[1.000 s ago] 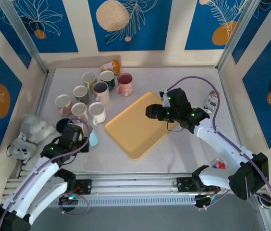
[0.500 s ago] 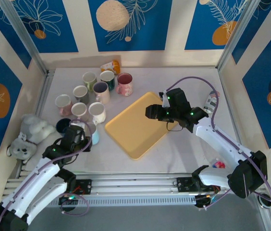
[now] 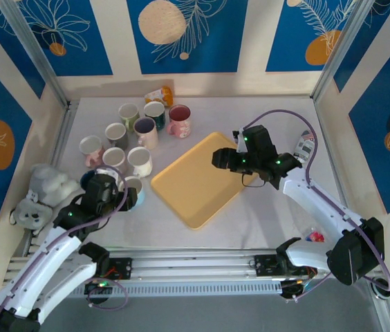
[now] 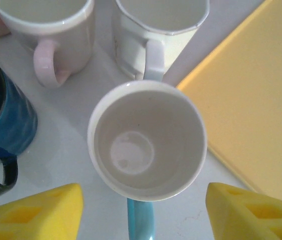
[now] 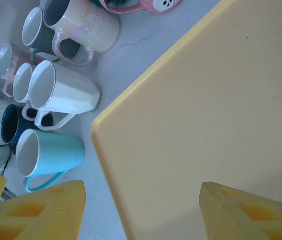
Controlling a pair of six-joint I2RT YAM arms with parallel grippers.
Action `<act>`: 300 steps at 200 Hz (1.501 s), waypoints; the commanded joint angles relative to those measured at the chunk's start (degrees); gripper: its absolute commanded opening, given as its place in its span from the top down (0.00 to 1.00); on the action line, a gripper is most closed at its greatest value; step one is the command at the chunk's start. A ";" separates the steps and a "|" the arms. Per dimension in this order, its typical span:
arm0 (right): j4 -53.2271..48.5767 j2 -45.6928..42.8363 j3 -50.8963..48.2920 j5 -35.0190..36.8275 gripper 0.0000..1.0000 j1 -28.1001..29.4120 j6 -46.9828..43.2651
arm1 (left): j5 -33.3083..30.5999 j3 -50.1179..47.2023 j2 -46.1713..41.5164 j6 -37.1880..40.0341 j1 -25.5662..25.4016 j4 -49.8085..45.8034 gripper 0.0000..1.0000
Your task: Turn the mug right side up
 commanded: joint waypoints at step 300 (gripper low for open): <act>4.12 -20.07 -7.99 -2.73 0.01 -17.31 -29.16 | 12.72 7.82 17.52 26.84 26.34 37.00 0.00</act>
